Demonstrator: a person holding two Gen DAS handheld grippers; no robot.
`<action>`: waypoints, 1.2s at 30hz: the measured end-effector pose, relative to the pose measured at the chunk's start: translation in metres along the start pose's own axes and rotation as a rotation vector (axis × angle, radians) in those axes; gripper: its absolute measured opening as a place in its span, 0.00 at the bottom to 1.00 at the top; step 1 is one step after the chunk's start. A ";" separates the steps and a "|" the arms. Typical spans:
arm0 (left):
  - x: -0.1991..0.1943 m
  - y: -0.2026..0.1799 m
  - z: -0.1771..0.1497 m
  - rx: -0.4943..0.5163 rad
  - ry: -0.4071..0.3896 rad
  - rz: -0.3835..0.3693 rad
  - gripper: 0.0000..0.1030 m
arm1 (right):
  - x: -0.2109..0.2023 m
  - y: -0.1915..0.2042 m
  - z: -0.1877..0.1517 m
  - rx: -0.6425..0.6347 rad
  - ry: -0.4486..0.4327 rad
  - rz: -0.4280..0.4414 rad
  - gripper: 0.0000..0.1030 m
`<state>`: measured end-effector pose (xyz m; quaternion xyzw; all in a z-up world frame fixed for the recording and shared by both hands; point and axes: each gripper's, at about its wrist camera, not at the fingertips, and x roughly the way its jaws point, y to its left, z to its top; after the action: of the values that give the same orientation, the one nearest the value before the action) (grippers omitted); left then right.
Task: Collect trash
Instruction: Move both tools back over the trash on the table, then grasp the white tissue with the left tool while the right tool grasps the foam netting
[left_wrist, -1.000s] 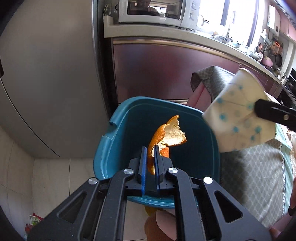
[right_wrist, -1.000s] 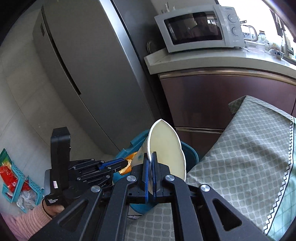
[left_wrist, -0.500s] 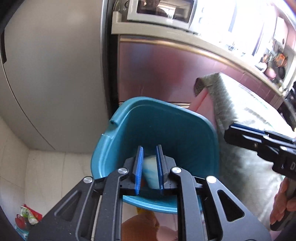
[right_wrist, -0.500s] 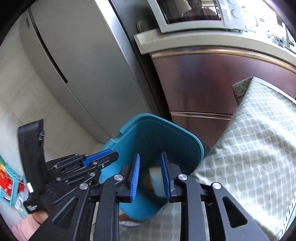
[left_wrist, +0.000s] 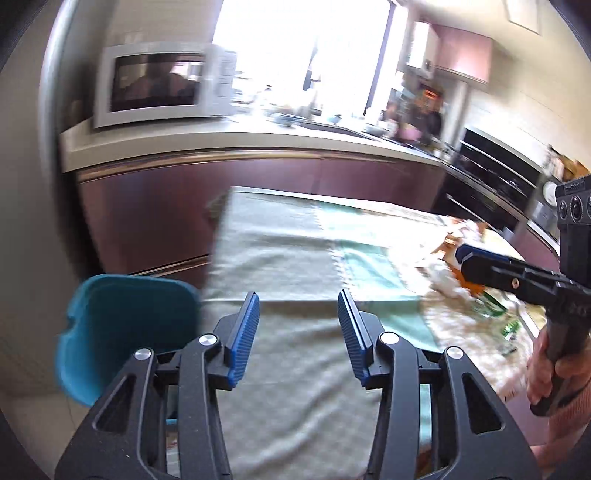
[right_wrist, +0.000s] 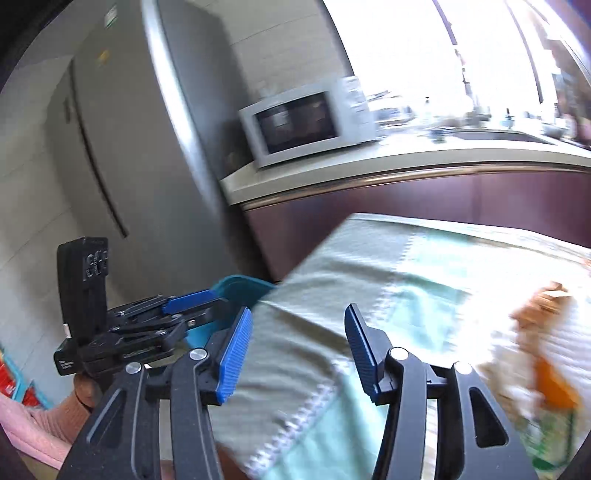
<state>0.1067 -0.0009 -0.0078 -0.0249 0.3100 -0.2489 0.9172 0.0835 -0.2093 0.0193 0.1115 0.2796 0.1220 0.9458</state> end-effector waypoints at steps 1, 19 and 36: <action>0.008 -0.014 0.002 0.019 0.012 -0.022 0.43 | -0.012 -0.015 -0.003 0.023 -0.013 -0.038 0.49; 0.141 -0.176 0.014 0.149 0.212 -0.187 0.47 | -0.073 -0.174 -0.045 0.341 -0.106 -0.348 0.49; 0.198 -0.202 0.019 0.153 0.326 -0.223 0.17 | -0.057 -0.183 -0.046 0.371 -0.110 -0.282 0.06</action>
<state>0.1639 -0.2734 -0.0617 0.0514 0.4298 -0.3724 0.8210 0.0423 -0.3922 -0.0411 0.2495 0.2583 -0.0710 0.9306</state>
